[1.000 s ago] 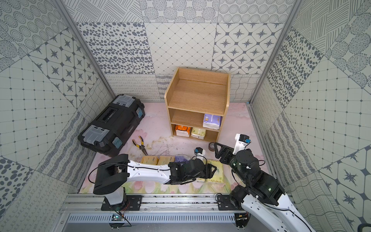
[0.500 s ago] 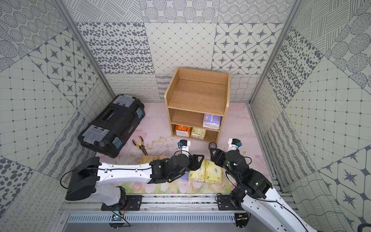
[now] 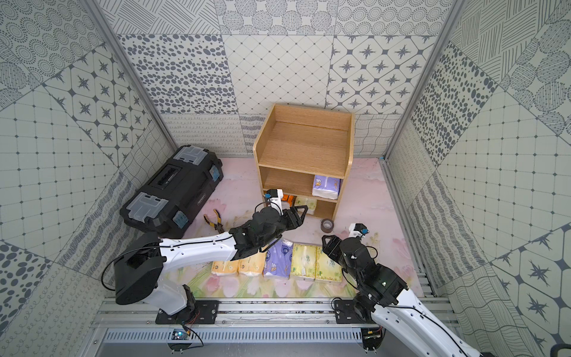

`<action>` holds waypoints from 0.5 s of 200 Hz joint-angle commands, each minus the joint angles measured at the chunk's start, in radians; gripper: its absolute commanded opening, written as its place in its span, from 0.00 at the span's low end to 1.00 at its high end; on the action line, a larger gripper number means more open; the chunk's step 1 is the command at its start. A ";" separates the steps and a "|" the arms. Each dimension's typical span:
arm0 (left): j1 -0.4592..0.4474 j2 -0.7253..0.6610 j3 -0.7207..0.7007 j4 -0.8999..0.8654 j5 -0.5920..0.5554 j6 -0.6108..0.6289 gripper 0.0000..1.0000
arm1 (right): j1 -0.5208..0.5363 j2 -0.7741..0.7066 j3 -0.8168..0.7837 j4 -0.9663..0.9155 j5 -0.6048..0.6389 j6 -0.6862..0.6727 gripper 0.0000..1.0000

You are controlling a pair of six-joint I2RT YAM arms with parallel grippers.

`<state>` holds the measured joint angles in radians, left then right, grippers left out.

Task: Remove the tissue boxes from the shelf
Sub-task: Pick up a box of tissues from the shelf.

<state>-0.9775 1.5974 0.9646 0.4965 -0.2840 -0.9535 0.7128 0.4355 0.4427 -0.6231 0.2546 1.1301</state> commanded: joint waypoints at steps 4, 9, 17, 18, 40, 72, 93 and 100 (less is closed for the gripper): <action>0.048 0.078 0.067 0.273 0.091 0.041 0.62 | 0.002 -0.012 0.001 0.045 0.008 0.013 0.68; 0.052 0.093 0.079 0.279 0.094 0.036 0.62 | 0.001 -0.012 0.004 0.047 0.009 0.011 0.68; 0.056 0.115 0.101 0.285 0.095 0.030 0.61 | 0.001 -0.012 0.009 0.046 0.012 0.008 0.68; 0.056 0.119 0.103 0.286 0.096 0.029 0.61 | 0.001 -0.012 0.010 0.046 0.012 0.008 0.68; 0.070 0.175 0.157 0.288 0.088 0.022 0.60 | 0.001 -0.012 0.022 0.045 0.008 0.001 0.68; 0.085 0.241 0.225 0.282 0.074 0.033 0.57 | 0.001 -0.012 0.026 0.046 0.008 -0.004 0.68; 0.089 0.274 0.263 0.265 0.078 0.036 0.54 | 0.001 -0.012 0.025 0.045 0.008 -0.007 0.67; 0.090 0.284 0.276 0.251 0.077 0.034 0.52 | 0.001 -0.012 0.024 0.046 0.008 -0.007 0.67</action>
<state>-0.8993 1.8320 1.1740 0.6804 -0.2283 -0.9470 0.7128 0.4351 0.4431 -0.6163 0.2550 1.1358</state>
